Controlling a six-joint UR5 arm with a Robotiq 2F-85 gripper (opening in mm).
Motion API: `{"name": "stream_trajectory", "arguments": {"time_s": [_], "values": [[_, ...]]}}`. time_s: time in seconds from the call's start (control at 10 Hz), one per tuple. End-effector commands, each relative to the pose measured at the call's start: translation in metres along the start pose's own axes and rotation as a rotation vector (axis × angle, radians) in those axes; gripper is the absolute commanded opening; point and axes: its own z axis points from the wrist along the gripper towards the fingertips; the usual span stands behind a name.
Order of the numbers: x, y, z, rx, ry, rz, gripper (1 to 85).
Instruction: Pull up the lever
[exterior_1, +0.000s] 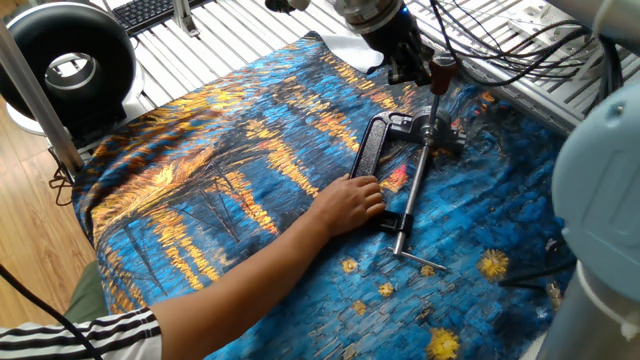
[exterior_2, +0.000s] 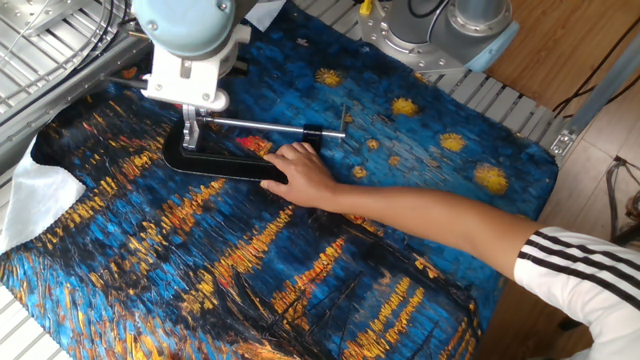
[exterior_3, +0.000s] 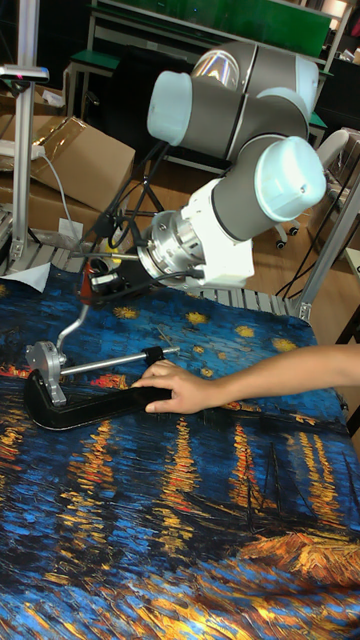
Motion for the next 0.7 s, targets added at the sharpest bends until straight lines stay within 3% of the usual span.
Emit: {"name": "stream_trajectory", "arguments": {"time_s": [0.0, 0.3, 0.6], "values": [[0.003, 0.002, 0.007, -0.004, -0.008, 0.006, 1.0], [0.0, 0.007, 0.014, -0.021, -0.031, 0.005, 1.0], [-0.002, 0.006, 0.021, -0.014, -0.043, 0.004, 1.0]]}}
